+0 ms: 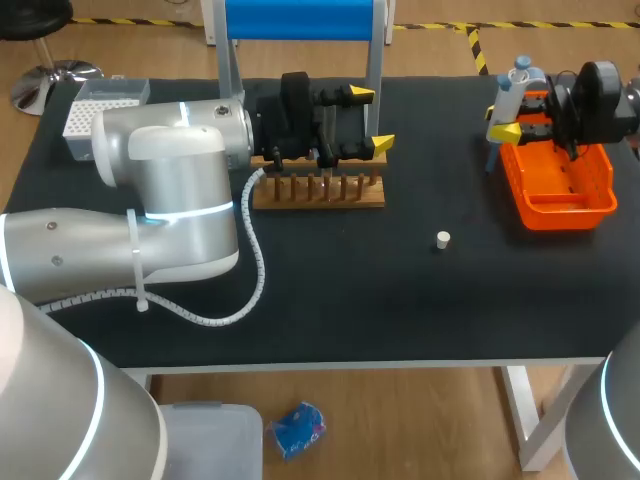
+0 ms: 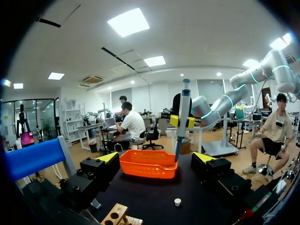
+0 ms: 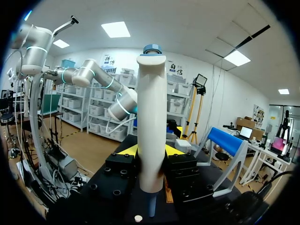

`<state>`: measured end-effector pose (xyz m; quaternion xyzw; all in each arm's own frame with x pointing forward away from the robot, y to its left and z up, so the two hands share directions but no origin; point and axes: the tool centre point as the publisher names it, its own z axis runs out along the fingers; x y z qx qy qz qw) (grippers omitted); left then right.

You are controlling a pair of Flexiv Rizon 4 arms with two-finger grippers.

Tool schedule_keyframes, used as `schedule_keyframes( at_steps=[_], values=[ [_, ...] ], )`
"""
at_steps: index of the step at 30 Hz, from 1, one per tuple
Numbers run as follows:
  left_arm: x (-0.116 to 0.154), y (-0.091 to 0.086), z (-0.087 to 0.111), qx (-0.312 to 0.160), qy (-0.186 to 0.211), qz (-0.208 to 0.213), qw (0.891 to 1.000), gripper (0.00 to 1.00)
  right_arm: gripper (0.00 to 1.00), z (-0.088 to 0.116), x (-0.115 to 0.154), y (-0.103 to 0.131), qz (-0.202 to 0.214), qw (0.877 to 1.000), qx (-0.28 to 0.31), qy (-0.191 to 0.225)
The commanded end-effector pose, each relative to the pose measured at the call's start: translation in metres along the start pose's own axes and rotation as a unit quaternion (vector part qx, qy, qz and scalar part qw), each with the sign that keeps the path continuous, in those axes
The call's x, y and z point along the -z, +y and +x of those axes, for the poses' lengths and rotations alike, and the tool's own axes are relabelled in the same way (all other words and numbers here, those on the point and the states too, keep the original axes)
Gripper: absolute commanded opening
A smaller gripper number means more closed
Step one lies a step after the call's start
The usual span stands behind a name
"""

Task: Invert the test tube, pick up the pipette, mount the tip to pipette, aspirate from beaker and dispense into the tube, eject the tip, return the pipette, and cap with the stopper.

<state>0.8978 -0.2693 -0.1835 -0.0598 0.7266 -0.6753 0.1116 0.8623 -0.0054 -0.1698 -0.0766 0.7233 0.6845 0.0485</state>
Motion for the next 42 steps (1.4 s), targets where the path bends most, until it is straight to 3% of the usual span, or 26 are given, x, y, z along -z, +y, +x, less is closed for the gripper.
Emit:
schedule_keyframes(
  at_steps=[1, 5, 19, 42],
  values=[
    [-0.002, 0.001, 0.001, 0.000, -0.003, 0.001, 1.000, 1.00, 0.00, 0.001, 0.000, 0.000, 0.001, 1.000, 0.000, -0.001],
    [-0.002, 0.001, 0.001, 0.000, -0.003, 0.001, 1.000, 1.00, 0.00, 0.006, -0.015, -0.011, 0.006, 1.000, 0.008, 0.015],
    [-0.002, 0.001, 0.001, 0.000, -0.003, 0.001, 1.000, 1.00, 0.00, 0.013, -0.082, -0.039, -0.062, 0.997, -0.008, 0.047],
    [-0.002, 0.001, 0.001, 0.000, -0.003, 0.001, 1.000, 1.00, 0.00, -0.012, -0.147, -0.047, -0.061, 0.995, -0.004, 0.073]
  ],
)
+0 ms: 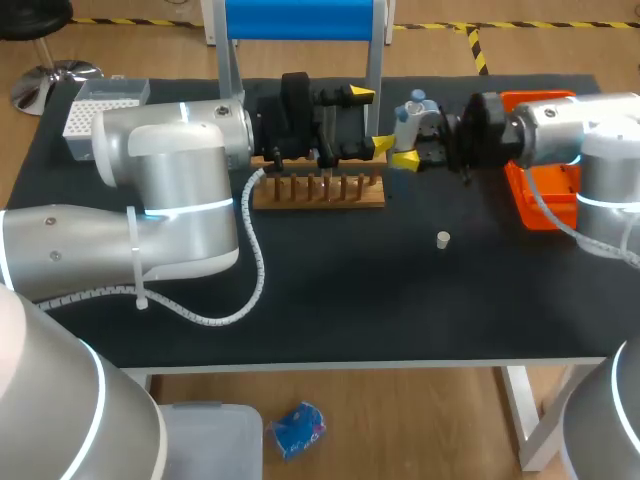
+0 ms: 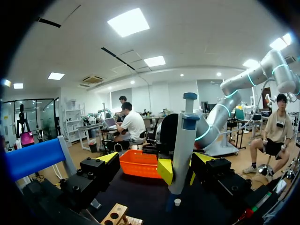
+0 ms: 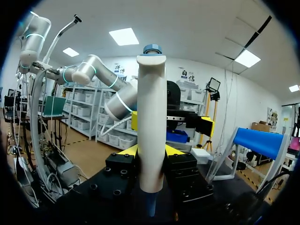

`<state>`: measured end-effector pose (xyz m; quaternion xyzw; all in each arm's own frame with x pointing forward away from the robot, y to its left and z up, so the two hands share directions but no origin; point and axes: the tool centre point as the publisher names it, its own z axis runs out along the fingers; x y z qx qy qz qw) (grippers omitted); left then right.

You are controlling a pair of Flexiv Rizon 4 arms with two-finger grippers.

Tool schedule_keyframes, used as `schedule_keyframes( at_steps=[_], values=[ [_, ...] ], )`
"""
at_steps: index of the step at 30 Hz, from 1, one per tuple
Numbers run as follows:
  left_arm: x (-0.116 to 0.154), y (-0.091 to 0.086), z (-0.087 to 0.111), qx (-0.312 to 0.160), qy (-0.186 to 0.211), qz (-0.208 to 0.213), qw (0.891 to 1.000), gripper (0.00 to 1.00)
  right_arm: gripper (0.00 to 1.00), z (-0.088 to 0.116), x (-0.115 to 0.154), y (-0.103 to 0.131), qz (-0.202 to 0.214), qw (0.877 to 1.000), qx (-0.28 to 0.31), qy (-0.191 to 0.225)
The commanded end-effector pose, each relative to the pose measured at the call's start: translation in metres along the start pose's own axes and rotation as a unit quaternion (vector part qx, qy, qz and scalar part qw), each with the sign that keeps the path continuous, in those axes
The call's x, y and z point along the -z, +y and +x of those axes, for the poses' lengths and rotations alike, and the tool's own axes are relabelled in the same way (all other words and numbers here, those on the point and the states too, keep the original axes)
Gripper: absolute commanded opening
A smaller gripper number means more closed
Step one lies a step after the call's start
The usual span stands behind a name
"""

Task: Invert the test tube, pick up the pipette, mount the tip to pipette, aspirate from beaker and dispense into the tube, eject the tip, return the pipette, and cap with the stopper.

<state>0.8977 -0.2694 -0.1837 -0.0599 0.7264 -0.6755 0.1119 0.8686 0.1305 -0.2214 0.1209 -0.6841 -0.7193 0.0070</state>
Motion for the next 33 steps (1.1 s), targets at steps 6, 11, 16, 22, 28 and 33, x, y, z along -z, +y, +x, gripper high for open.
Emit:
schedule_keyframes(
  at_steps=[6, 11, 16, 22, 28, 33],
  values=[
    [-0.001, 0.001, 0.001, 0.000, -0.003, 0.001, 1.000, 1.00, 0.00, -0.016, -0.012, -0.004, -0.004, 1.000, 0.002, 0.008],
    [-0.001, 0.001, 0.001, 0.000, -0.003, 0.001, 1.000, 1.00, 0.00, -0.019, -0.016, -0.004, -0.006, 1.000, 0.001, 0.007],
    [-0.001, 0.001, 0.001, 0.000, -0.003, 0.001, 1.000, 1.00, 0.00, -0.022, -0.020, -0.003, -0.011, 1.000, 0.001, 0.008],
    [-0.001, 0.001, 0.001, 0.000, -0.003, 0.001, 1.000, 1.00, 0.00, -0.024, -0.024, -0.001, -0.014, 1.000, 0.001, 0.010],
    [-0.001, 0.001, 0.001, 0.000, -0.003, 0.001, 1.000, 1.00, 0.00, -0.023, -0.023, -0.003, -0.012, 1.000, -0.003, 0.005],
    [-0.001, 0.001, 0.001, 0.000, -0.003, 0.001, 1.000, 1.00, 0.00, -0.024, -0.024, -0.002, -0.015, 1.000, -0.003, 0.002]
  ],
)
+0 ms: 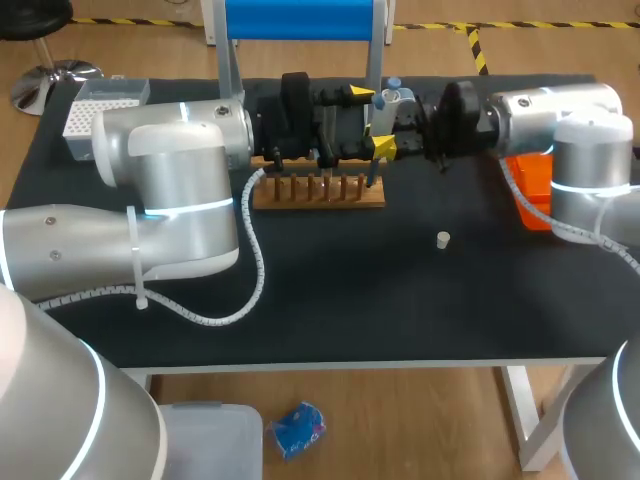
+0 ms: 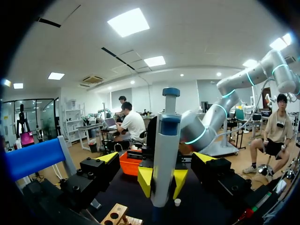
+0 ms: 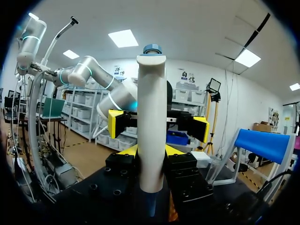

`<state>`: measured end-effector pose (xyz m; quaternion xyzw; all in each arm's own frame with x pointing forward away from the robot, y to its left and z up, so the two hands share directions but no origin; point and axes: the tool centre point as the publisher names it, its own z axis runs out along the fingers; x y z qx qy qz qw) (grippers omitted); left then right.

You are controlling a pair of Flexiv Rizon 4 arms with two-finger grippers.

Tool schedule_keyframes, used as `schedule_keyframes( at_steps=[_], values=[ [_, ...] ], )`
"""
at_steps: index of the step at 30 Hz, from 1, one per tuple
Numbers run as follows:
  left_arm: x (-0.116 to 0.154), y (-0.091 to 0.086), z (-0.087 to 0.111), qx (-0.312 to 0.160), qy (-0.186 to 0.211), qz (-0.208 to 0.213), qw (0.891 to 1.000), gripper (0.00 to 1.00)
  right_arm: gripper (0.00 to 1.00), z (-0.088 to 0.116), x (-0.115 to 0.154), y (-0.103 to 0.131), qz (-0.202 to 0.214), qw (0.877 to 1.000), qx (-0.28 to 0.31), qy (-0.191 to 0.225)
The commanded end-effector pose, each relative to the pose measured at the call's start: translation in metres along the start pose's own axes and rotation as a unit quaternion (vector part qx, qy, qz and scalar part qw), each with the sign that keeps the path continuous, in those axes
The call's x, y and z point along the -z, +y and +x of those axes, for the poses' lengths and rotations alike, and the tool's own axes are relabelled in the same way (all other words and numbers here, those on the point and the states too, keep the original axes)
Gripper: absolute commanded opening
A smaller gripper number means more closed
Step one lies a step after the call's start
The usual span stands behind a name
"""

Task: Invert the test tube, pick up the pipette, mount the tip to pipette, aspirate from beaker and dispense into the tube, eject the tip, return the pipette, and cap with the stopper.

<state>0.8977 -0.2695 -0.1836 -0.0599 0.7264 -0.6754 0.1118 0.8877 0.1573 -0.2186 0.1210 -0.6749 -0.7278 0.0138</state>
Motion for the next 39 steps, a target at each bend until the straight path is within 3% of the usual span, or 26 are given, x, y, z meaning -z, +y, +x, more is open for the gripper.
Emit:
schedule_keyframes(
  at_steps=[1, 21, 24, 27, 30, 31, 32, 39],
  values=[
    [-0.0013, 0.0006, 0.0011, 0.000, -0.003, 0.001, 1.000, 1.00, 0.00, -0.0009, -0.0018, -0.0001, -0.001, 1.000, 0.001, -0.001],
    [-0.0013, 0.0006, 0.0011, 0.000, -0.003, 0.001, 1.000, 0.97, 0.00, -0.0030, -0.0048, -0.0010, 0.003, 1.000, 0.001, -0.007],
    [-0.0013, 0.0006, 0.0011, 0.000, -0.003, 0.001, 1.000, 0.83, 0.00, -0.0034, -0.0045, -0.0010, 0.003, 1.000, 0.001, -0.008],
    [-0.0013, 0.0006, 0.0011, 0.000, -0.003, 0.001, 1.000, 0.47, 0.00, -0.0034, -0.0045, -0.0010, 0.003, 1.000, 0.001, -0.009],
    [-0.0013, 0.0006, 0.0011, 0.000, -0.003, 0.001, 1.000, 0.23, 0.00, -0.0036, -0.0046, -0.0010, 0.003, 1.000, 0.001, -0.009],
    [-0.0013, 0.0006, 0.0011, 0.000, -0.003, 0.001, 1.000, 0.07, 0.00, -0.0036, -0.0046, -0.0011, 0.003, 1.000, 0.000, -0.009],
    [-0.0013, 0.0006, 0.0011, 0.000, -0.003, 0.001, 1.000, 0.00, 0.00, -0.0037, -0.0047, -0.0011, 0.003, 1.000, 0.000, -0.008],
    [-0.0013, 0.0006, 0.0011, 0.000, -0.003, 0.001, 1.000, 0.00, 0.00, -0.0043, -0.0049, -0.0013, 0.004, 1.000, 0.001, -0.008]
  ],
)
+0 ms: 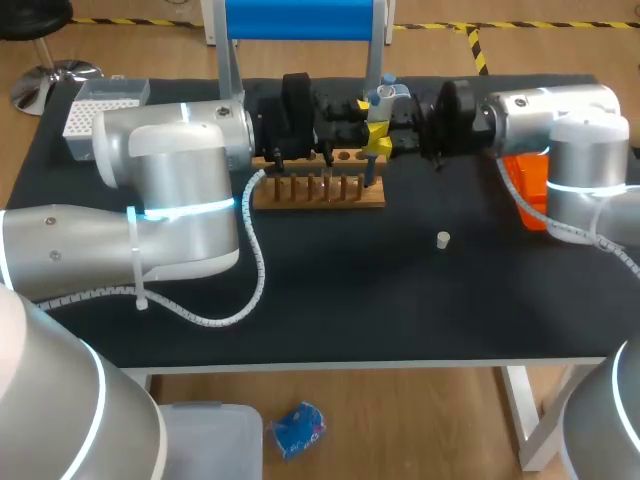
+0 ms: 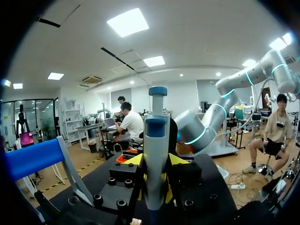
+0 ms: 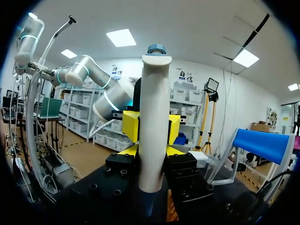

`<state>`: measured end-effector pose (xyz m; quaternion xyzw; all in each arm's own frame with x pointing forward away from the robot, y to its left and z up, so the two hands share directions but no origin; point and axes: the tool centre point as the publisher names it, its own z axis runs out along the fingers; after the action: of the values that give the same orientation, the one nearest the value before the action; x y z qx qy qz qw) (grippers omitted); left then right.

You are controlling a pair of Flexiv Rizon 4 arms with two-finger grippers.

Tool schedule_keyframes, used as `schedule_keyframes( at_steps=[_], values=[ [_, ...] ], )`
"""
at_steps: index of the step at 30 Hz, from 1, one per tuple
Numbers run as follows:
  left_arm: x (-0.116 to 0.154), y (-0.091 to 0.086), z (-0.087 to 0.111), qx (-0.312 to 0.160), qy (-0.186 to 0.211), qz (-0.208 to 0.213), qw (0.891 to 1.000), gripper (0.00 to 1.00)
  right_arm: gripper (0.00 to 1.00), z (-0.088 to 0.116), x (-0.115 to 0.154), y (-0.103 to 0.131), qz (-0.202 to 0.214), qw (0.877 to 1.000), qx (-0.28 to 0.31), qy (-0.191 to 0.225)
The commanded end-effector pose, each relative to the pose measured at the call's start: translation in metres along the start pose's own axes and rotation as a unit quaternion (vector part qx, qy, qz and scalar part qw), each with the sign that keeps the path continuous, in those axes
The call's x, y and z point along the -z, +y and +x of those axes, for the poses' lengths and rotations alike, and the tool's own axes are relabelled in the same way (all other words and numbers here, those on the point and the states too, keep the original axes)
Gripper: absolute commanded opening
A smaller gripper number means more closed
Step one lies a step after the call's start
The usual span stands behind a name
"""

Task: Invert the test tube, pick up the pipette, mount the tip to pipette, aspirate from beaker and dispense into the tube, eject the tip, return the pipette, and cap with the stopper.

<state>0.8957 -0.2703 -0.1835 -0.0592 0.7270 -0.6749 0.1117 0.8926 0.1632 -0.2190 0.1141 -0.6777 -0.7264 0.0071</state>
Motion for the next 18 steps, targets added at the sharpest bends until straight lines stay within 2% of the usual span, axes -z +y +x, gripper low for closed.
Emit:
schedule_keyframes(
  at_steps=[1, 3, 4, 5, 14, 18],
  values=[
    [-0.001, 0.001, -0.001, 0.000, -0.004, 0.001, 1.000, 0.00, 0.00, 0.001, 0.000, 0.000, 0.001, 1.000, 0.001, 0.002],
    [-0.001, 0.001, -0.001, 0.000, -0.004, 0.001, 1.000, 0.00, 0.01, 0.001, 0.000, 0.001, 0.005, 1.000, 0.002, 0.003],
    [-0.001, 0.001, -0.001, 0.000, -0.004, 0.001, 1.000, 0.00, 0.47, 0.002, 0.000, 0.001, 0.006, 1.000, 0.002, 0.003],
    [-0.001, 0.001, -0.001, 0.000, -0.004, 0.001, 1.000, 0.00, 1.00, 0.002, 0.000, 0.002, 0.008, 1.000, 0.002, 0.002],
    [-0.001, 0.001, -0.001, 0.000, -0.004, 0.001, 1.000, 0.00, 1.00, 0.004, 0.004, 0.004, 0.012, 1.000, 0.001, -0.003],
    [-0.001, 0.001, -0.001, 0.000, -0.004, 0.001, 1.000, 0.00, 1.00, 0.009, 0.015, 0.006, 0.026, 1.000, -0.001, -0.009]
  ],
)
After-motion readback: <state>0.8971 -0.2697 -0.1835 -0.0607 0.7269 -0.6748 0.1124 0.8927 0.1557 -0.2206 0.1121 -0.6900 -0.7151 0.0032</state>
